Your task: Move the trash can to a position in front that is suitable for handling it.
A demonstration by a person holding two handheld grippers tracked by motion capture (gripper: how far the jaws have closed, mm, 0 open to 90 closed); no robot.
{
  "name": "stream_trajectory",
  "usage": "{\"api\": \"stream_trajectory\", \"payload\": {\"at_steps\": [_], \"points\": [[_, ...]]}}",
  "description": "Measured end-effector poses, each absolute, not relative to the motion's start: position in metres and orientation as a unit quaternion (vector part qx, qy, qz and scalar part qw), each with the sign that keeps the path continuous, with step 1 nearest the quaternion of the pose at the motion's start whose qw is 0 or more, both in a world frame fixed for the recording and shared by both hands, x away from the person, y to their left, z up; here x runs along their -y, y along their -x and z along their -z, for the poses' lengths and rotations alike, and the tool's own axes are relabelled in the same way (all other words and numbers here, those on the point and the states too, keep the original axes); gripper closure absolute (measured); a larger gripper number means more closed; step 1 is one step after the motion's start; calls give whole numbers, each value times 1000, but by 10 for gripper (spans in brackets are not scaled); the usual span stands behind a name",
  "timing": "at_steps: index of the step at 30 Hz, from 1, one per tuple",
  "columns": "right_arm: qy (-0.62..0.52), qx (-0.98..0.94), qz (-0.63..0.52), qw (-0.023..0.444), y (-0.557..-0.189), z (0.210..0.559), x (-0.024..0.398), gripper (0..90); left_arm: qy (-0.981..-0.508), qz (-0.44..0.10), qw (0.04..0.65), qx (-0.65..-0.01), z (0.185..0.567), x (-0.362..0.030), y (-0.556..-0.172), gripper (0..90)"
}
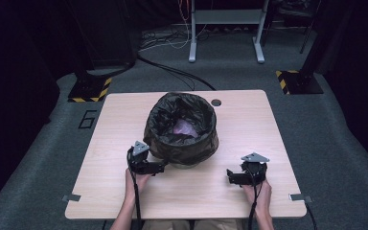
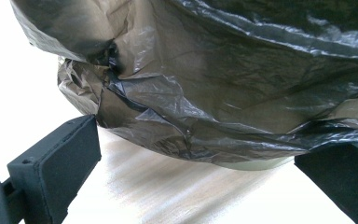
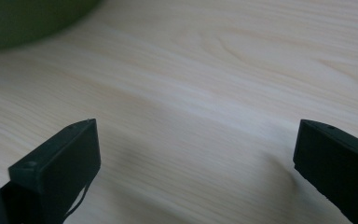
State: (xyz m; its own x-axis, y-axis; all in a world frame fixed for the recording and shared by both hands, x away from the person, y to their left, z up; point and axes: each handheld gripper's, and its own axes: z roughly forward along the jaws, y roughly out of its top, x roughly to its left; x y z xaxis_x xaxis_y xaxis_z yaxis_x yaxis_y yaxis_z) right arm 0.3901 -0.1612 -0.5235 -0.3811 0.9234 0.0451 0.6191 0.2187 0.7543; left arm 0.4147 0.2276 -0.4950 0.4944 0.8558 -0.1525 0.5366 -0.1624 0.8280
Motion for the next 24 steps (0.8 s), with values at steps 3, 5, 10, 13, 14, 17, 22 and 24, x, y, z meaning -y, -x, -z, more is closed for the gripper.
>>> {"api": "stream_trajectory", "payload": {"at_steps": [3, 5, 10, 13, 14, 17, 22, 24], "points": [[-489, -752, -391, 207, -397, 508, 138, 0, -742, -182, 443, -468, 495, -226, -417, 0], [-478, -754, -403, 203, -402, 502, 126, 0, -743, -180, 443, -467, 495, -225, -418, 0], [-461, -756, -419, 201, -412, 492, 108, 0, -745, -180, 443, -465, 496, -223, -422, 1], [-458, -758, -422, 196, -419, 489, 99, 0, -747, -178, 441, -465, 495, -221, -425, 2], [-458, -757, -423, 194, -422, 488, 97, 0, -748, -179, 440, -463, 494, -220, -426, 1], [-462, -754, -430, 184, -429, 486, 92, 0, -748, -180, 440, -463, 494, -217, -430, 0], [-464, -754, -430, 178, -438, 486, 85, 0, -746, -184, 440, -464, 492, -216, -435, 7], [-465, -753, -431, 177, -439, 485, 84, 0, -746, -181, 441, -465, 492, -216, -438, 8]]}}
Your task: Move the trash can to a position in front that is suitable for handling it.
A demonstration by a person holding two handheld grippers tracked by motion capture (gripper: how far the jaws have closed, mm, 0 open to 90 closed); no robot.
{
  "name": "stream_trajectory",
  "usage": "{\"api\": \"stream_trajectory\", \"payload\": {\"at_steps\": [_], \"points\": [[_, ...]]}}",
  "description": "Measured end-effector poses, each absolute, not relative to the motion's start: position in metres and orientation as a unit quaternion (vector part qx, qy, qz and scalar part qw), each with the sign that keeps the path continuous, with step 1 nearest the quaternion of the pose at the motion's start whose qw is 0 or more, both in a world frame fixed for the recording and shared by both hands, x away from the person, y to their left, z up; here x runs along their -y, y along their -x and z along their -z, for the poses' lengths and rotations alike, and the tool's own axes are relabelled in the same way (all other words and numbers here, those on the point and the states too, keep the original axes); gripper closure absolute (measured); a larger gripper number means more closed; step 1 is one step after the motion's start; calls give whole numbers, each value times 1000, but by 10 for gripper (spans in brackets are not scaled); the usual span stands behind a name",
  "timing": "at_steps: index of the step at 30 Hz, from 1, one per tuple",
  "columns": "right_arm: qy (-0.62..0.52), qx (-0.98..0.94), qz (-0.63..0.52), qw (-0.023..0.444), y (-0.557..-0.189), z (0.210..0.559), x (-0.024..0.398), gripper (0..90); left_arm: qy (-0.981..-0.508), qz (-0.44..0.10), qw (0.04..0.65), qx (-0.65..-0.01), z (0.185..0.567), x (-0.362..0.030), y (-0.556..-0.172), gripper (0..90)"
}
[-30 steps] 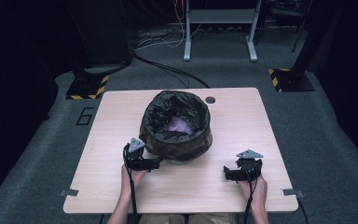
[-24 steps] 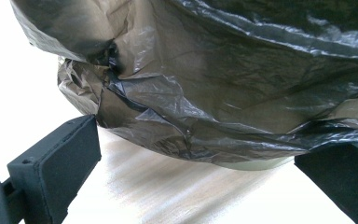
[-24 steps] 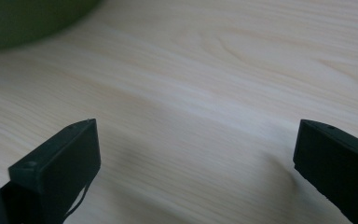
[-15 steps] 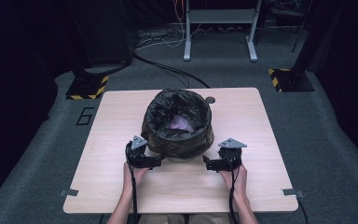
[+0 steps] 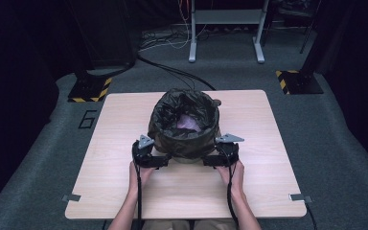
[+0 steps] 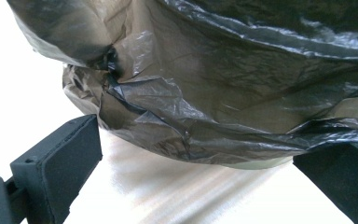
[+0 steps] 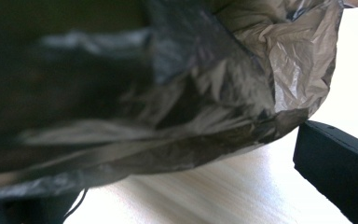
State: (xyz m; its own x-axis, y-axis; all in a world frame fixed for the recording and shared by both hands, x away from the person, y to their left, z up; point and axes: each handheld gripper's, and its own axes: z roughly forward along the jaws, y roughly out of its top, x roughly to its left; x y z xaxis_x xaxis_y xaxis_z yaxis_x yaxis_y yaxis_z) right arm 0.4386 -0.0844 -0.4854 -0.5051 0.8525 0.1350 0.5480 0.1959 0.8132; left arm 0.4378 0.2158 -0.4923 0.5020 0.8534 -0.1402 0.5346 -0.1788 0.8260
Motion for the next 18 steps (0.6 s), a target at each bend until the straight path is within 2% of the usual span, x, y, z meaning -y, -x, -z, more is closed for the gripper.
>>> {"api": "stream_trajectory", "payload": {"at_steps": [18], "points": [[-468, -760, -417, 172, -464, 482, 81, 12, -745, -165, 437, -476, 488, -218, -463, 6]]}}
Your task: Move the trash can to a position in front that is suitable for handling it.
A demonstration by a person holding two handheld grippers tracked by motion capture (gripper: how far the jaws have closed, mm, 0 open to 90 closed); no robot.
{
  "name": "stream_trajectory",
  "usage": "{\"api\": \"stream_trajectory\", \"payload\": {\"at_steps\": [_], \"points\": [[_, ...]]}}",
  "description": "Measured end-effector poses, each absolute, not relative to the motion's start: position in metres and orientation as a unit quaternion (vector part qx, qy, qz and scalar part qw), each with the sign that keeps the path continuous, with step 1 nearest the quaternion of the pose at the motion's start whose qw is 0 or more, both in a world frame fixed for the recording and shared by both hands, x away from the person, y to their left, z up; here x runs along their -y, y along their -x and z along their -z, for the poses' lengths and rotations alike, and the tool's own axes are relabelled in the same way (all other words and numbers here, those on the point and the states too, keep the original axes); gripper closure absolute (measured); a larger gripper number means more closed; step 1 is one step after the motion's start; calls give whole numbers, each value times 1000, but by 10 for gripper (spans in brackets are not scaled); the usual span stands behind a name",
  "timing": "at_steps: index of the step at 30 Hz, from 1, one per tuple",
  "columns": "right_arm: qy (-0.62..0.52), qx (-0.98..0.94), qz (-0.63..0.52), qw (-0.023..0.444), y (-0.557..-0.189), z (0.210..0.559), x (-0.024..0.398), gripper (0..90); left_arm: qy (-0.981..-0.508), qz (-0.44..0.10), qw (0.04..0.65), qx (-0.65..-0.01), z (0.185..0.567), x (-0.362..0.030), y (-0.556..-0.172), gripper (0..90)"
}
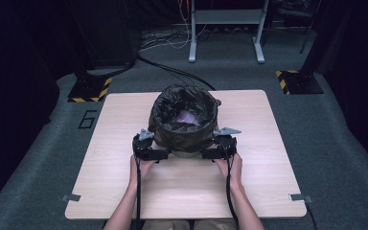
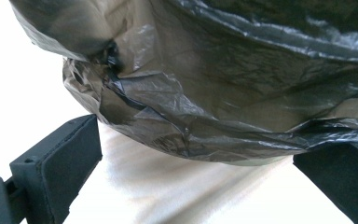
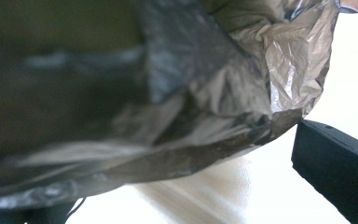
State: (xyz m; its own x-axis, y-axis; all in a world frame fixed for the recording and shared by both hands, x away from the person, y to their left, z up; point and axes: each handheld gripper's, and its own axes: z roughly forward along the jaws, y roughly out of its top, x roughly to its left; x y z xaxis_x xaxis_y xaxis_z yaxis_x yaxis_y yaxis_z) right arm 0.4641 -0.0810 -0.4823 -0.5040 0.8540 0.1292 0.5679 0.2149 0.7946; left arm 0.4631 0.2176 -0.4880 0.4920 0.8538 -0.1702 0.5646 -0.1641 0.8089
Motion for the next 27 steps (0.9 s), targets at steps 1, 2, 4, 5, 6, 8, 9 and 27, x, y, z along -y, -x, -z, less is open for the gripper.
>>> {"api": "stream_trajectory", "payload": {"at_steps": [1, 2, 4, 5, 6, 8, 9, 27], "points": [[-469, -762, -413, 172, -468, 481, 81, 12, -746, -167, 436, -475, 487, -217, -465, 8], [-469, -762, -413, 172, -468, 481, 81, 12, -746, -167, 436, -475, 487, -217, -465, 7], [-468, -762, -412, 173, -473, 479, 81, 15, -746, -163, 436, -476, 486, -217, -469, 5], [-468, -763, -413, 170, -474, 479, 81, 15, -746, -163, 435, -476, 485, -217, -470, 6], [-468, -763, -413, 168, -475, 479, 81, 15, -747, -161, 436, -476, 485, -218, -471, 5], [-469, -763, -412, 166, -475, 478, 80, 15, -748, -159, 434, -476, 485, -218, -471, 3], [-468, -764, -413, 164, -475, 478, 80, 16, -748, -157, 433, -477, 485, -219, -471, 3], [-476, -755, -429, 139, -440, 467, 139, 52, -762, -144, 419, -473, 476, -259, -443, 0]]}}
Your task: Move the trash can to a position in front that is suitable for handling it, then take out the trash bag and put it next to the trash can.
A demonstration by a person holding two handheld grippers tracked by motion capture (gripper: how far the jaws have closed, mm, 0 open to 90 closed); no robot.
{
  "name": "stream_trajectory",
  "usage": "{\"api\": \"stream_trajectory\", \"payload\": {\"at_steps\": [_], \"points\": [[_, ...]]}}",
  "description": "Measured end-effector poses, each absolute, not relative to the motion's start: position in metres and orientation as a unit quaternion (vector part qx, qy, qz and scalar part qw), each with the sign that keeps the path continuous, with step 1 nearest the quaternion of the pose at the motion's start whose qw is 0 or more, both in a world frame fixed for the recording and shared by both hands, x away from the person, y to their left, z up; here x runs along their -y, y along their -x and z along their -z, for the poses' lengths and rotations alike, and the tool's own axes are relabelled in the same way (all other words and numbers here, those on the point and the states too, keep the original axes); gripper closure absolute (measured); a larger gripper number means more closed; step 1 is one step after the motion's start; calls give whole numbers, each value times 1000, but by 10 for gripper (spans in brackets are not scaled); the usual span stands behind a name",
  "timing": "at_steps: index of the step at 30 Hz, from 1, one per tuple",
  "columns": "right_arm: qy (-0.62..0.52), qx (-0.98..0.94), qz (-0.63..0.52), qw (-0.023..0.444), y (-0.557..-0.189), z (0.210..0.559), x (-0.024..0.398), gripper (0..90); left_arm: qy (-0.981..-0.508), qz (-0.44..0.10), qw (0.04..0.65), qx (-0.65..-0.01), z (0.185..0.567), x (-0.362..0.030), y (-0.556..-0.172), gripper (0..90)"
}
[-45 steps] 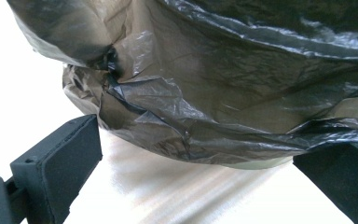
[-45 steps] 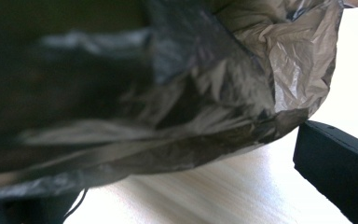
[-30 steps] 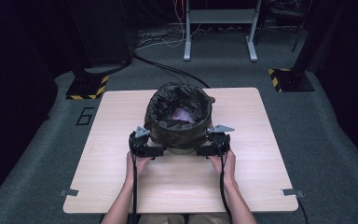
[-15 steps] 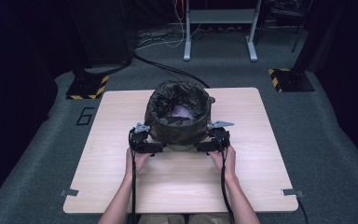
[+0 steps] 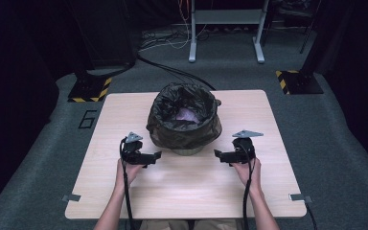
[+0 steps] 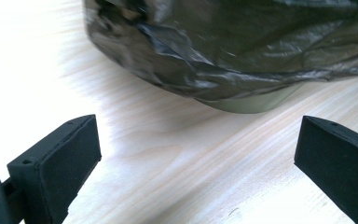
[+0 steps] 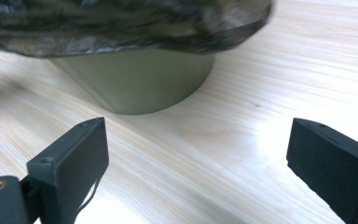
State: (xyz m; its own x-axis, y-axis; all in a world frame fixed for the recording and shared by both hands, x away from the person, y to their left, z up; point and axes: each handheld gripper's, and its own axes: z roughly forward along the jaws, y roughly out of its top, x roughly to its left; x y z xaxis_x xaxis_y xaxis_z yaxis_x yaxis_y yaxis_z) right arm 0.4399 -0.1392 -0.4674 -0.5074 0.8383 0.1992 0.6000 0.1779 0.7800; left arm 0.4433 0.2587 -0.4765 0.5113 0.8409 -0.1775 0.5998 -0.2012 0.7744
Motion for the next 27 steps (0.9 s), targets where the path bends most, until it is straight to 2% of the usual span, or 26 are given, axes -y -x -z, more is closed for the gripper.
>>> {"api": "stream_trajectory", "payload": {"at_steps": [9, 19, 23, 27], "points": [[-476, -749, -440, 134, -447, 437, 157, 81, -749, -148, 436, -476, 451, -269, -451, 1], [-469, -749, -454, 110, -458, 409, 155, 104, -742, -144, 453, -473, 428, -274, -462, 0], [-468, -744, -467, 102, -467, 390, 155, 146, -741, -140, 455, -474, 415, -275, -469, 0], [-462, -747, -466, 109, -474, 376, 151, 153, -738, -136, 465, -469, 405, -275, -476, 0]]}}
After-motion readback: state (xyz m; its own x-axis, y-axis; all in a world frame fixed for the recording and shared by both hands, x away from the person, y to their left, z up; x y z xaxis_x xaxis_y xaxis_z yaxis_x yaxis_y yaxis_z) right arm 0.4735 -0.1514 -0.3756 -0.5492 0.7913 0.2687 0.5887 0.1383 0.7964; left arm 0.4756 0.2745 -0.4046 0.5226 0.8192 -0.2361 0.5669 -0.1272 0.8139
